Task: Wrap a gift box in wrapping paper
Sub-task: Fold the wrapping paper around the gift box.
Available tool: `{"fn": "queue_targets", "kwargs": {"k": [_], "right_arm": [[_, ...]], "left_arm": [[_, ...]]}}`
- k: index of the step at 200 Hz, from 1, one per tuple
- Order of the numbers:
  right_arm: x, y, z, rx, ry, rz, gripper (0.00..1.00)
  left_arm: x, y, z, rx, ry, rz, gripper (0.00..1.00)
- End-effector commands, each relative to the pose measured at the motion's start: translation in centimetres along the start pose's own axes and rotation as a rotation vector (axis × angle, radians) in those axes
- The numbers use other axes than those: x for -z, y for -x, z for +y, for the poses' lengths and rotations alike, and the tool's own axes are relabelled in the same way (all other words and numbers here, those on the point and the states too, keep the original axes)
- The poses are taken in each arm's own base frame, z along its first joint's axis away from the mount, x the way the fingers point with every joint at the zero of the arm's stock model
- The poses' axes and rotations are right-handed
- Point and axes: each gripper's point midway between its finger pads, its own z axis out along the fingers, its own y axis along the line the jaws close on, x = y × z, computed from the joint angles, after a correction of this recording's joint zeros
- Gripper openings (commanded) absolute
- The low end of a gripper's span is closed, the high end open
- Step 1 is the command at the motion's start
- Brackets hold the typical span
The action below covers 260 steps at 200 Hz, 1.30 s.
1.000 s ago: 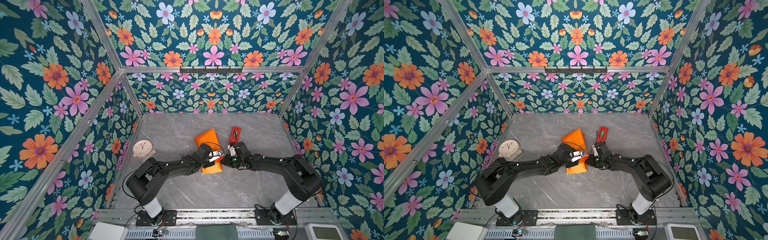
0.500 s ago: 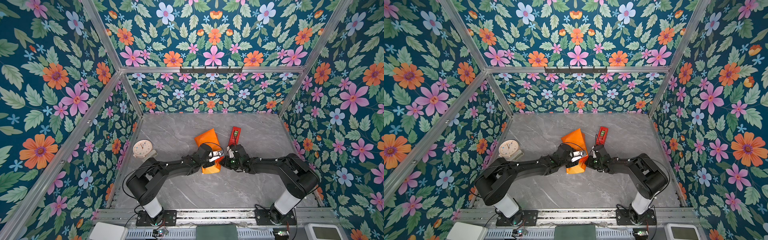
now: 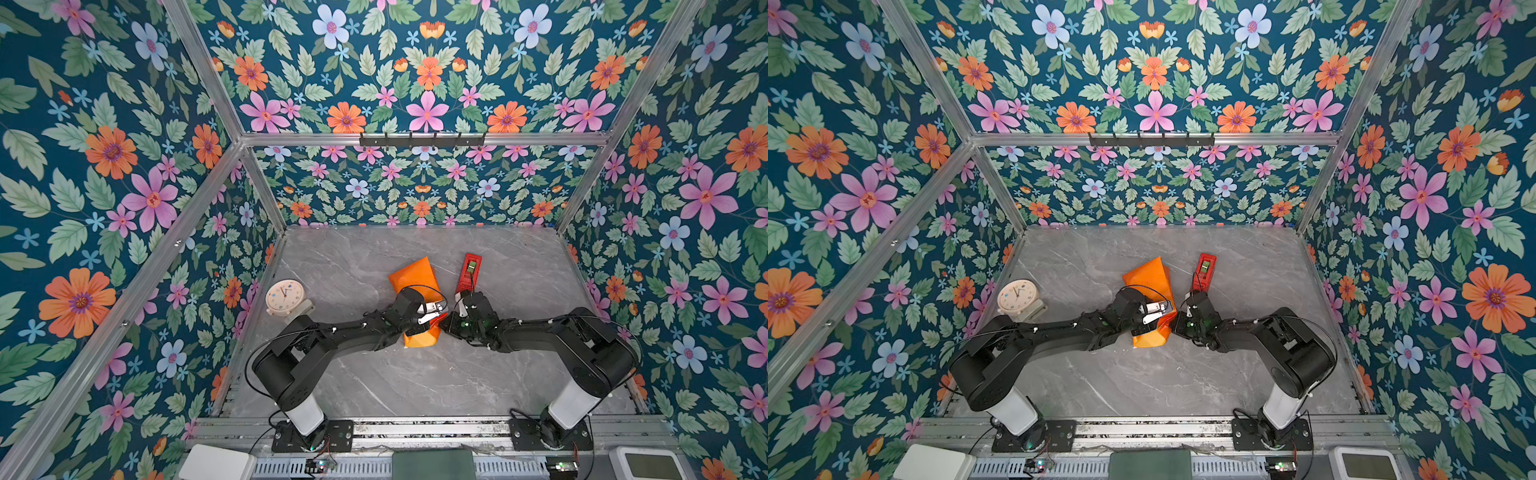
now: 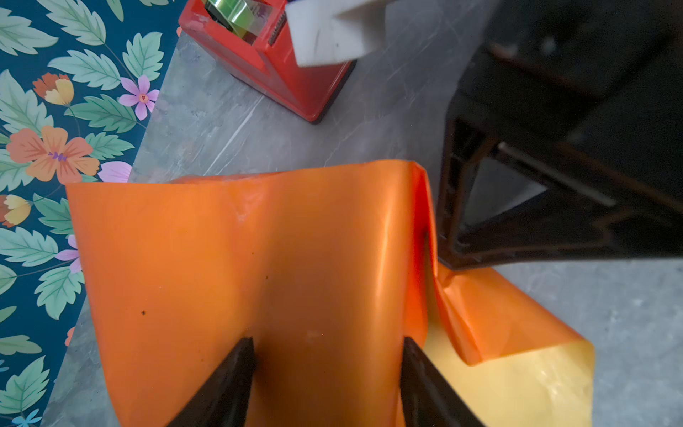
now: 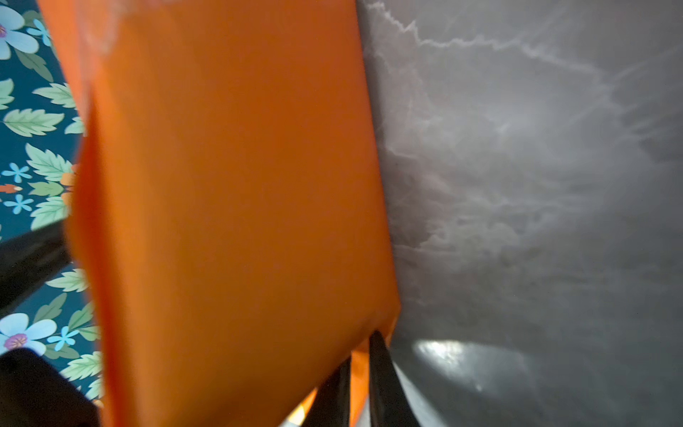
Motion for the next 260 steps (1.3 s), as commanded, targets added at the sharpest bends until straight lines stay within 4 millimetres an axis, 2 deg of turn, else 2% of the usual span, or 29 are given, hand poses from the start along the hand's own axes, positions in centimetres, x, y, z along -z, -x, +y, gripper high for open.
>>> {"fn": "queue_targets", "kwargs": {"k": [1, 38, 90, 130, 224, 260], "right_arm": [[-0.2, 0.8, 0.8, 0.002, 0.028, -0.041, 0.13], [-0.3, 0.8, 0.8, 0.0, 0.024, -0.045, 0.13], [-0.6, 0.5, -1.2, -0.005, -0.043, -0.055, 0.12], [-1.1, 0.2, -1.4, -0.007, -0.041, -0.047, 0.12], [-1.1, -0.4, -2.0, -0.011, -0.052, -0.038, 0.11], [-1.1, -0.5, -2.0, -0.011, -0.05, -0.035, 0.11]], "left_arm": [[0.2, -5.2, -3.8, -0.015, -0.147, 0.196, 0.62], [0.2, -5.2, -3.8, -0.014, -0.15, 0.195, 0.62], [0.3, -4.7, -3.9, -0.002, -0.161, 0.182, 0.65], [0.3, -4.3, -3.6, 0.017, -0.153, 0.168, 0.7], [0.3, -1.8, -2.2, 0.125, -0.105, 0.088, 0.76], [-0.2, -1.1, -1.9, 0.168, -0.087, 0.07, 0.86]]}}
